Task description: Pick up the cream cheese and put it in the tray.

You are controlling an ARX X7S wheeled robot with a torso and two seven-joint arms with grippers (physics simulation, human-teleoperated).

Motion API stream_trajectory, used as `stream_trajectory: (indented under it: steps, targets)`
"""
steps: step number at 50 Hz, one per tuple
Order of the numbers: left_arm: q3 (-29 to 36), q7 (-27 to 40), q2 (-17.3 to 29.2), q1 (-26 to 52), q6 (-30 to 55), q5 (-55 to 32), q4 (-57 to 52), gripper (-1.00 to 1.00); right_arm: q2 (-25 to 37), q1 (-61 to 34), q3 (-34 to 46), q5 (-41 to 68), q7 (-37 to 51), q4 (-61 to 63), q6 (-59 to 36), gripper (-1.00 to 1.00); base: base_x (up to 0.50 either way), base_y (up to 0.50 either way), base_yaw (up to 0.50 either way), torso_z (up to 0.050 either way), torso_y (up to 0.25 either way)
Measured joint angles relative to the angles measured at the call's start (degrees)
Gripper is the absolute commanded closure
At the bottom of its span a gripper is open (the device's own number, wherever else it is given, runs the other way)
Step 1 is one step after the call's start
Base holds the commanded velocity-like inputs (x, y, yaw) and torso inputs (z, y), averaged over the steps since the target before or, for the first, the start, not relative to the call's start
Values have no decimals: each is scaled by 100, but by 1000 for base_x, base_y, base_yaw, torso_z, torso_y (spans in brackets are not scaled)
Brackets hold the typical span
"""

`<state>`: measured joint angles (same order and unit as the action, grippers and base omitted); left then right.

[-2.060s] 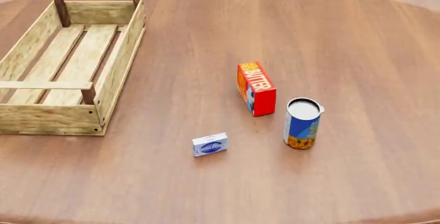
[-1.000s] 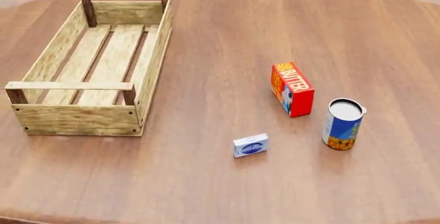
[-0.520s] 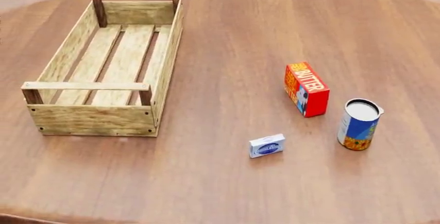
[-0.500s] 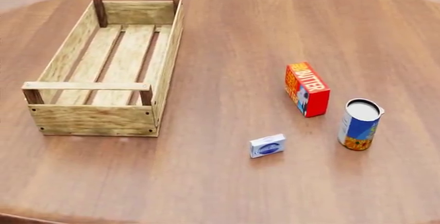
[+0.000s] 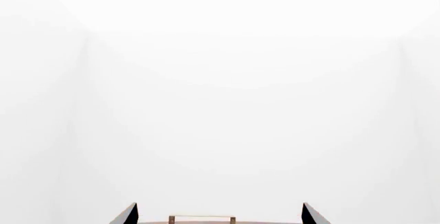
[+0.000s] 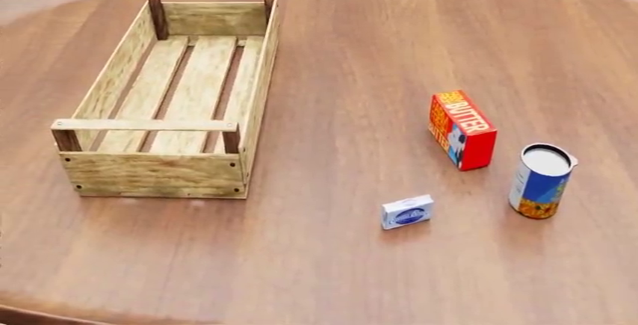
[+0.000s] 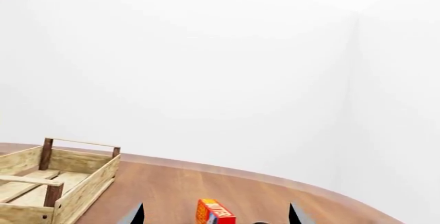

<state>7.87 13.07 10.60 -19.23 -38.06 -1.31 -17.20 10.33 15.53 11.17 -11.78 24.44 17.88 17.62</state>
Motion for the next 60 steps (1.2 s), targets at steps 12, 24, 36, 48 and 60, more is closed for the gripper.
stream_trajectory:
  steps: [12, 24, 36, 48, 60]
  targets:
    - [42, 45, 44, 14, -2, -7, 10, -100, 37, -30, 45, 30, 39, -13, -43, -100, 0, 69, 0, 0, 0]
    - [78, 92, 83, 28, -4, -12, 15, -100, 61, -58, 92, 12, 89, -18, -113, -100, 0, 64, 0, 0, 0]
    - [111, 138, 124, 31, -13, -15, 13, -100, 81, -76, 132, -8, 162, -39, -131, -100, 7, 63, 0, 0, 0]
    - [146, 184, 150, 40, -19, 1, 23, -100, 136, -50, 182, -119, 296, -83, 54, -100, 0, 89, 0, 0, 0]
    - [170, 233, 185, 39, -13, 8, 7, -100, 172, -51, 241, -135, 335, -86, 69, -100, 0, 116, 0, 0, 0]
